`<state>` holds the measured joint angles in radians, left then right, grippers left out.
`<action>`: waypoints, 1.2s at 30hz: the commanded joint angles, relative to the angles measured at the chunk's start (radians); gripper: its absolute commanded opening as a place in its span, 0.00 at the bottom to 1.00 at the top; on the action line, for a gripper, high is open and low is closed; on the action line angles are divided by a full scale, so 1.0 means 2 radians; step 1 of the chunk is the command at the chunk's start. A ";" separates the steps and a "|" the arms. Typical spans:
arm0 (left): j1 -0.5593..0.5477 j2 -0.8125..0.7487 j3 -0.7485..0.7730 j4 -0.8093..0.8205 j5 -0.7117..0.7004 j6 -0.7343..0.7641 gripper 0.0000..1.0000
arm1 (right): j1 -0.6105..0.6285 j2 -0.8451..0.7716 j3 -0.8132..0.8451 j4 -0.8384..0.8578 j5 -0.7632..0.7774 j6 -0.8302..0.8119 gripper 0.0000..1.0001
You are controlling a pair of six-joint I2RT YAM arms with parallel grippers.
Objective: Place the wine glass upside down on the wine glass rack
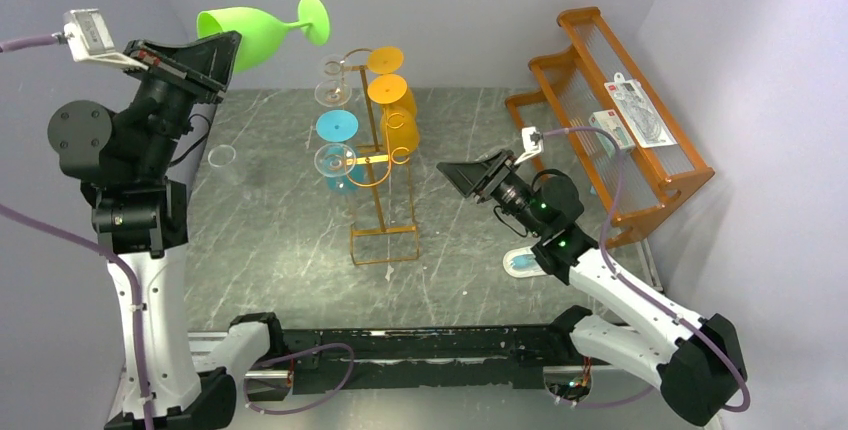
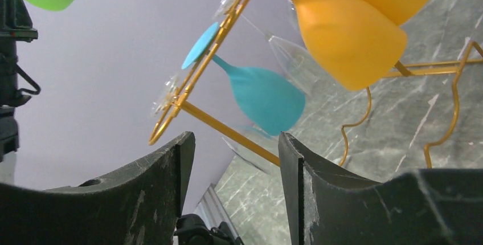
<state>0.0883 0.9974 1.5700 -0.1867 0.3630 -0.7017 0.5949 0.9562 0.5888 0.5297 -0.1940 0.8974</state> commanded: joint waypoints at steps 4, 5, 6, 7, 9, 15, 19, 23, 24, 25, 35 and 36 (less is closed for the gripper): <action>0.000 -0.030 -0.093 0.202 0.085 -0.194 0.05 | -0.001 -0.008 0.034 0.061 -0.022 0.012 0.61; 0.000 -0.035 -0.103 0.216 0.080 -0.206 0.05 | 0.000 -0.005 0.037 0.077 -0.027 0.017 0.62; 0.000 -0.039 -0.109 0.229 0.078 -0.216 0.05 | 0.001 -0.001 0.042 0.096 -0.030 0.022 0.62; 0.000 -0.039 -0.113 0.235 0.077 -0.224 0.05 | 0.002 0.004 0.051 0.106 -0.034 0.027 0.63; 0.001 -0.035 -0.124 0.266 0.088 -0.258 0.05 | 0.005 0.017 0.068 0.123 -0.041 0.032 0.65; -0.037 -0.011 -0.143 0.320 0.084 -0.288 0.05 | 0.025 0.052 0.112 0.167 -0.028 0.047 0.69; -0.153 0.017 -0.140 0.326 0.032 -0.242 0.05 | 0.051 0.075 0.139 0.186 -0.007 0.047 0.69; -0.250 0.035 -0.165 0.367 -0.031 -0.200 0.05 | 0.074 0.082 0.151 0.200 0.033 0.047 0.70; -0.261 0.037 -0.171 0.382 -0.040 -0.195 0.05 | 0.079 0.081 0.151 0.204 0.045 0.048 0.70; -0.269 0.039 -0.177 0.396 -0.045 -0.192 0.05 | 0.084 0.079 0.151 0.206 0.060 0.050 0.70; -0.297 0.029 -0.244 0.509 -0.052 -0.210 0.05 | 0.105 0.097 0.150 0.281 0.163 0.073 0.66; -0.298 0.025 -0.249 0.514 -0.052 -0.209 0.05 | 0.107 0.100 0.158 0.275 0.173 0.068 0.66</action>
<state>-0.4953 1.0897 1.0996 0.6910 0.2951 -1.1267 0.7944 1.1324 0.8703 1.0260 0.0280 1.0203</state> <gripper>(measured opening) 0.051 0.668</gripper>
